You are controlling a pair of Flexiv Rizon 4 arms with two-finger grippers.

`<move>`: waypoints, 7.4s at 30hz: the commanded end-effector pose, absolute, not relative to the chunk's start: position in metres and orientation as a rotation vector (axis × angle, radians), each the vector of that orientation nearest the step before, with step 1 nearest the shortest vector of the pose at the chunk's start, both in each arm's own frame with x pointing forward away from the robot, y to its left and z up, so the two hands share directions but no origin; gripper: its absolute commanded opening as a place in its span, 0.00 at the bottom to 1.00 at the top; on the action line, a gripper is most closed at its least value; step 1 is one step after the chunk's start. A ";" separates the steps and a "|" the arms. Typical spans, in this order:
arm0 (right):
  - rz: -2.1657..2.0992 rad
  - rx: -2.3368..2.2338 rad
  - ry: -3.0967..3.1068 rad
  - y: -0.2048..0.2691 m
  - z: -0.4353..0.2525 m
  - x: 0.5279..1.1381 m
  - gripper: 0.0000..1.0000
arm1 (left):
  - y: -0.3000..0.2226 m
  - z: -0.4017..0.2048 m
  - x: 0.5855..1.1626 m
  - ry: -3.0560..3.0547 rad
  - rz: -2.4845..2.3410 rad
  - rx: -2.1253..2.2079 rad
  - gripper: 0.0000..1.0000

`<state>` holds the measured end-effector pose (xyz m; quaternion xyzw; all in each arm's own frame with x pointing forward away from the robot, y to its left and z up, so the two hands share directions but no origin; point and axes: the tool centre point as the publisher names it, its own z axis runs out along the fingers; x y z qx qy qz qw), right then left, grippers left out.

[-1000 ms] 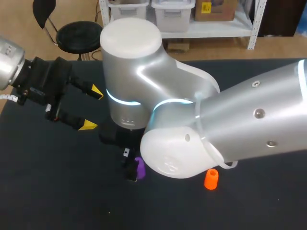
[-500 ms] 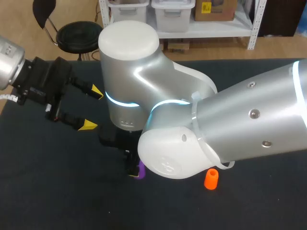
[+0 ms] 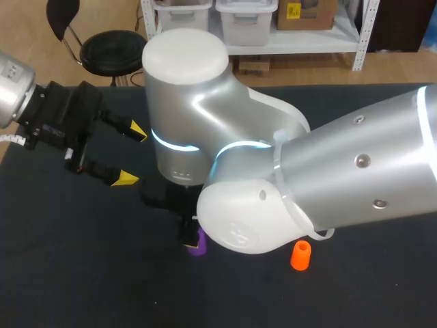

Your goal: Pick up and stack the cylinders on the red base in this order: pink,purple,orange,green

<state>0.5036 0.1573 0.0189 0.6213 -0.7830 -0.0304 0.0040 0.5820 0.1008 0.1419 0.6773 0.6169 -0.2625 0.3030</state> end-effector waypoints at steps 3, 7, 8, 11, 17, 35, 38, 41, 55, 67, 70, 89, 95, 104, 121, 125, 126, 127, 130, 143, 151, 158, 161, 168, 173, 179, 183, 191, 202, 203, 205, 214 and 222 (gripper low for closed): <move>-0.074 1.945 -2.476 0.150 0.027 0.503 0.00 | 0.101 0.141 0.582 1.632 -0.696 1.794 1.00; -0.046 1.949 -2.488 0.145 0.034 0.505 0.00 | 0.101 0.141 0.582 1.632 -0.696 1.794 1.00; -0.038 1.951 -2.492 0.145 0.036 0.505 0.00 | 0.101 0.141 0.582 1.632 -0.696 1.794 1.00; -0.016 1.957 -2.503 0.142 0.043 0.507 0.00 | 0.101 0.141 0.582 1.632 -0.696 1.794 1.00; 0.013 1.938 -2.540 0.132 0.062 0.513 0.00 | 0.101 0.141 0.582 1.632 -0.696 1.794 1.00; 0.168 1.959 -2.677 0.091 0.180 0.563 0.00 | 0.101 0.141 0.582 1.632 -0.696 1.794 1.00; 0.240 1.947 -2.730 0.085 0.203 0.574 0.00 | 0.101 0.141 0.582 1.632 -0.696 1.794 1.00; 0.276 1.923 -2.769 0.077 0.219 0.583 0.00 | 0.101 0.141 0.582 1.632 -0.696 1.794 1.00; 0.165 1.786 -2.839 0.048 0.236 0.597 0.00 | 0.101 0.141 0.582 1.632 -0.696 1.794 1.00; 0.095 1.750 -2.822 0.038 0.222 0.608 0.00 | 0.101 0.141 0.582 1.632 -0.696 1.794 1.00; 0.085 1.748 -2.803 0.039 0.218 0.610 0.00 | 0.101 0.141 0.582 1.632 -0.696 1.794 1.00; -0.110 1.746 -2.650 0.041 0.203 0.619 0.00 | 0.101 0.141 0.582 1.632 -0.696 1.794 1.00; -0.092 1.741 -2.629 0.044 0.197 0.620 0.00 | 0.101 0.141 0.582 1.632 -0.696 1.794 1.00; -0.048 1.740 -2.634 0.046 0.194 0.622 0.00 | 0.101 0.141 0.582 1.632 -0.696 1.794 1.00; -0.085 1.719 -2.611 0.041 0.186 0.626 0.00 | 0.101 0.141 0.582 1.632 -0.696 1.794 1.00; -0.078 1.710 -2.610 0.040 0.184 0.628 0.00 | 0.101 0.141 0.582 1.632 -0.696 1.794 1.00; -0.075 1.711 -2.604 0.040 0.184 0.627 0.00 | 0.101 0.141 0.582 1.632 -0.696 1.794 1.00; -0.076 1.712 -2.601 0.041 0.184 0.627 0.00 | 0.101 0.141 0.582 1.632 -0.696 1.794 1.00; -0.075 1.713 -2.590 0.041 0.183 0.627 0.00 | 0.101 0.141 0.582 1.632 -0.696 1.794 1.00; -0.110 1.686 -2.576 0.039 0.173 0.632 0.00 | 0.101 0.141 0.582 1.632 -0.696 1.794 1.00; -0.120 1.680 -2.579 0.038 0.170 0.631 0.00 | 0.101 0.141 0.582 1.632 -0.696 1.794 1.00; -0.129 1.677 -2.614 0.036 0.171 0.629 0.00 | 0.101 0.141 0.582 1.632 -0.696 1.794 1.00; -0.132 1.675 -2.618 0.035 0.170 0.628 0.00 | 0.101 0.141 0.582 1.632 -0.696 1.794 1.00; -0.141 1.673 -2.622 0.034 0.168 0.627 0.00 | 0.101 0.141 0.582 1.632 -0.696 1.794 1.00; -0.135 1.676 -2.646 0.035 0.172 0.627 1.00 | 0.101 0.141 0.582 1.632 -0.696 1.794 1.00; -0.119 1.689 -2.667 0.035 0.179 0.623 1.00 | 0.101 0.141 0.582 1.632 -0.696 1.794 1.00; -0.098 1.696 -2.702 0.034 0.187 0.621 1.00 | 0.101 0.141 0.582 1.632 -0.696 1.794 1.00; 0.012 1.667 -2.850 0.013 0.215 0.607 1.00 | 0.101 0.141 0.582 1.632 -0.696 1.794 1.00; 0.207 1.608 -2.894 -0.010 0.190 0.549 1.00 | 0.101 0.141 0.582 1.632 -0.696 1.794 1.00; 0.213 1.609 -2.889 -0.010 0.183 0.542 1.00 | 0.101 0.141 0.582 1.632 -0.696 1.794 1.00; 0.215 1.608 -2.887 -0.013 0.176 0.532 1.00 | 0.101 0.141 0.582 1.632 -0.696 1.794 1.00; 0.179 1.563 -2.906 -0.032 0.147 0.512 1.00 | 0.101 0.141 0.582 1.632 -0.696 1.794 1.00; 0.101 1.575 -2.901 -0.040 0.130 0.504 1.00 | 0.101 0.141 0.582 1.632 -0.696 1.794 1.00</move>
